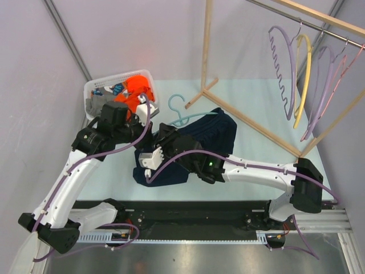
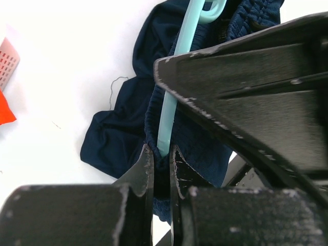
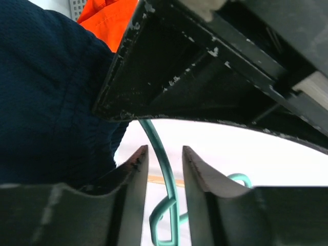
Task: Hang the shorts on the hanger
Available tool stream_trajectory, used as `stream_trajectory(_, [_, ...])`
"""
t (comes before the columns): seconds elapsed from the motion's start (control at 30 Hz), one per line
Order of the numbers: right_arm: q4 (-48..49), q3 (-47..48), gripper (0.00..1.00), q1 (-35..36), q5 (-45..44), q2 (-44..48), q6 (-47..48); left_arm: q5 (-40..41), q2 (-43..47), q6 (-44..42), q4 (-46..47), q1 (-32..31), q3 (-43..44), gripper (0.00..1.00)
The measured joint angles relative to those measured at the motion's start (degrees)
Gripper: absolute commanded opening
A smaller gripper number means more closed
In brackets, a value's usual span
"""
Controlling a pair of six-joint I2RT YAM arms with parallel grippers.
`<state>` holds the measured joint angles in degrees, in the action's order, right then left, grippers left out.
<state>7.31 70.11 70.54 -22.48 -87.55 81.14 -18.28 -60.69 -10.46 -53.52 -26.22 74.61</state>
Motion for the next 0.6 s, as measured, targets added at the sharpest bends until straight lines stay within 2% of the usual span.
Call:
stream_trajectory(0.07, [0.33,0.00,0.15,-0.24,-0.04,-0.22,0.57,-0.48,0.07,0.00,-0.20,-0.07,0.00,0.01])
stream_trajectory(0.1, [0.24,-0.02,0.03,-0.35,0.02,-0.31,0.70,-0.52,0.13,-0.04,-0.20,-0.13,0.00,0.00])
stream_trajectory(0.13, [0.31,-0.13,0.00,-0.48,0.04,-0.39,1.16,-0.44,0.26,-0.04,-0.07,-0.11,0.00,0.00])
stream_trajectory(0.2, [-0.07,-0.39,0.00,-0.63,0.02,-0.46,2.45,-0.31,0.61,-0.11,0.35,-0.11,0.00,0.05])
stream_trajectory(0.3, [0.66,-1.07,0.00,-0.94,0.96,-0.48,3.15,-0.31,1.36,-0.07,0.44,-0.11,-0.09,0.24])
stream_trajectory(0.37, [2.14,-1.60,0.00,-1.57,2.10,-0.42,4.07,-0.13,1.90,0.09,1.16,0.00,-0.31,0.26])
stream_trajectory(0.47, [4.76,-3.02,0.00,-3.06,4.79,0.24,5.14,-0.59,2.51,0.83,2.78,0.13,-0.35,0.37])
stream_trajectory(0.6, [7.54,-5.09,0.00,-5.95,8.48,1.95,7.56,-2.36,2.62,1.95,4.63,0.15,-0.22,0.58])
